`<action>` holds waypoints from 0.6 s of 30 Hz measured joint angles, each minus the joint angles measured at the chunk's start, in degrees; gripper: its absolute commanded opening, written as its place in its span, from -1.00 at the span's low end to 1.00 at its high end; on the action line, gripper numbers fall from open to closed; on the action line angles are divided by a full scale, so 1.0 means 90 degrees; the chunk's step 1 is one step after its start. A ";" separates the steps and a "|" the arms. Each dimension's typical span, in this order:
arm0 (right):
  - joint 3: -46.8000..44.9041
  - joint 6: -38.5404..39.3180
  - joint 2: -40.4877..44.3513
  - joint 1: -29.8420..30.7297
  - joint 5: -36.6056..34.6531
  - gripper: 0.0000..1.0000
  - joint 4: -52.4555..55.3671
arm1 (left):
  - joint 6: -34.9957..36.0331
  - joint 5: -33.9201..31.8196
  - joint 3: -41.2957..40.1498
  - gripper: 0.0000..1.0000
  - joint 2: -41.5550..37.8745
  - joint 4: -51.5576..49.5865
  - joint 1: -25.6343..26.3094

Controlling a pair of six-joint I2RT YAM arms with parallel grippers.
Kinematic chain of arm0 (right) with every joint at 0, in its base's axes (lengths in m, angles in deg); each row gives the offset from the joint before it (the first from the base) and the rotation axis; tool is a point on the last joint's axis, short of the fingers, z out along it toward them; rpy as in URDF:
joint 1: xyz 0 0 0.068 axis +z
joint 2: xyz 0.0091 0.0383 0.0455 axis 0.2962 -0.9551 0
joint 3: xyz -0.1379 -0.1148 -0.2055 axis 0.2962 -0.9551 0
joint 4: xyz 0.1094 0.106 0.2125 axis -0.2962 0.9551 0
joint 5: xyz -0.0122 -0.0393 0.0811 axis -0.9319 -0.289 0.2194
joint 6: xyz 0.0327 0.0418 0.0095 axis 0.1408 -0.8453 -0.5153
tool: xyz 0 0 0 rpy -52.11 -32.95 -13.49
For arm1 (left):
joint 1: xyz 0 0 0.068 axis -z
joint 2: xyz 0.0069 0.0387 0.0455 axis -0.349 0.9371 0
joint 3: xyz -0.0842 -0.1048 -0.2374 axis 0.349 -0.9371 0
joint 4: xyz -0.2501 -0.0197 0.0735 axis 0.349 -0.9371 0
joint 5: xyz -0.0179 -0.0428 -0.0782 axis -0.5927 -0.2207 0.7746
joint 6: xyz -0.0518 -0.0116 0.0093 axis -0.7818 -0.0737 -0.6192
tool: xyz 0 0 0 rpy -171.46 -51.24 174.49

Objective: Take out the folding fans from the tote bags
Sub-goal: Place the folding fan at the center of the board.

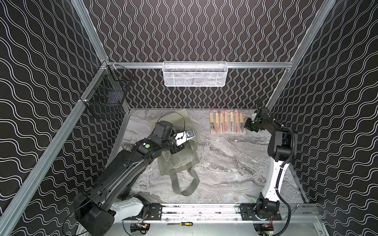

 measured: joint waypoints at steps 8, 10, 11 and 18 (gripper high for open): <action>0.0097 0.0044 -0.0197 0.0085 -0.0117 -0.73 0.0107 | 0.0000 -0.0002 -0.0002 -1.00 -0.0015 -0.0005 0.0000; 0.0136 0.0073 -0.0223 0.0119 -0.0124 -0.73 0.0134 | 0.0000 -0.0002 -0.0002 -1.00 -0.0015 -0.0005 0.0000; 0.0146 0.0102 -0.0228 0.0124 -0.0146 -0.72 0.0138 | 0.0000 -0.0002 -0.0002 -1.00 -0.0017 -0.0007 0.0000; 0.0005 0.0109 0.0022 0.0189 -0.0240 -0.39 0.0182 | 0.0000 -0.0002 -0.0002 -1.00 -0.0017 -0.0007 0.0000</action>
